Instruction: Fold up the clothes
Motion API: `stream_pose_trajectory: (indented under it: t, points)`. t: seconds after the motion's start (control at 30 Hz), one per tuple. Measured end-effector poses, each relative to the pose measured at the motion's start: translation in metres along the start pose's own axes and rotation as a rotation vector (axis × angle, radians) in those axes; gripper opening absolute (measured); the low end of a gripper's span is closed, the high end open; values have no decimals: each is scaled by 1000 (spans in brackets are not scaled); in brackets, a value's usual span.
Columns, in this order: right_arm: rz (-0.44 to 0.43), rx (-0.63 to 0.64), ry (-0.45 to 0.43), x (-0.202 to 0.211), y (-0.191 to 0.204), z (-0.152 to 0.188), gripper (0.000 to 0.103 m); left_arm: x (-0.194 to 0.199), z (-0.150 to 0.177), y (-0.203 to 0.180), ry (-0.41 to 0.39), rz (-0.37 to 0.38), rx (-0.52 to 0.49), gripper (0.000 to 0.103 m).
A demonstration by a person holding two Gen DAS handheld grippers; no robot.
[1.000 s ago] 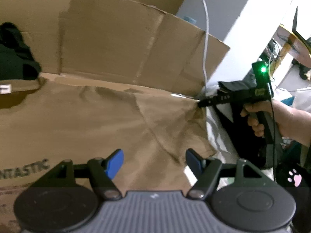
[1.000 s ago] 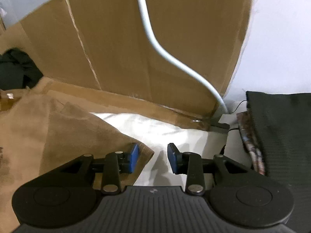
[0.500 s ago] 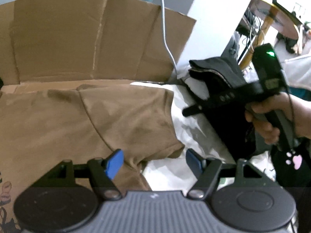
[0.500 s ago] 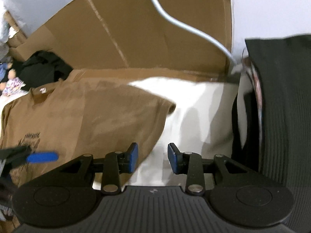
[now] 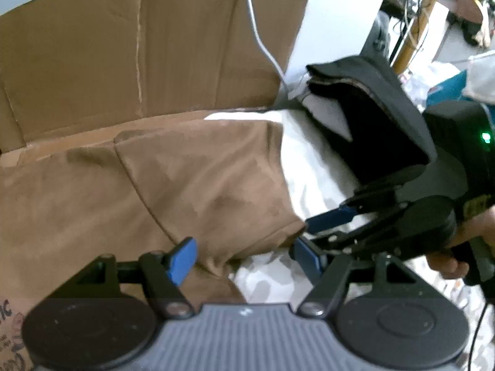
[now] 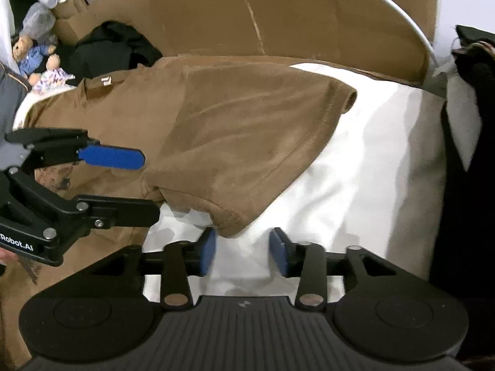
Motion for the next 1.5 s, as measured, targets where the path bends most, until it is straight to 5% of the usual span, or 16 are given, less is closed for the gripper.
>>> stream_pose_trajectory:
  t: [0.1,0.13,0.17,0.27,0.6,0.77,0.97,1.3,1.5]
  points:
    - [14,31,-33,-5,4,-2,46,-2,2,4,4,-6,7,73]
    - [21,29,-38,-6,3,-3,39,-3,2,6,5,-10,9,72]
    - [31,28,-40,-8,1,-5,20,-2,3,6,5,-11,10,72]
    - [41,51,-50,-2,-5,-14,14,3,2,9,-6,-12,21,71]
    - [90,126,-201,59,-9,-62,14,5,-2,16,26,-34,56,62]
    - [112,104,-195,64,-23,-65,15,4,1,18,50,-49,54,41]
    - [126,13,-149,38,-43,-62,35,12,-2,31,42,-105,59,30]
    - [198,-37,-126,-15,-66,-85,38,24,-12,28,-24,-42,65,32]
    - [144,-160,-148,-20,-81,-96,38,23,-15,27,-56,3,91,32]
Point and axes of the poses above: each gripper's, at about its wrist camera, not at the fingertips, and x roughly against the way its jaws point, y to its left, z to its underside, the point moved 6 cm from there along -x, roughly the way its jaws point, and after that the axes turned 11 degrees about -y, right-handed, at the moved point
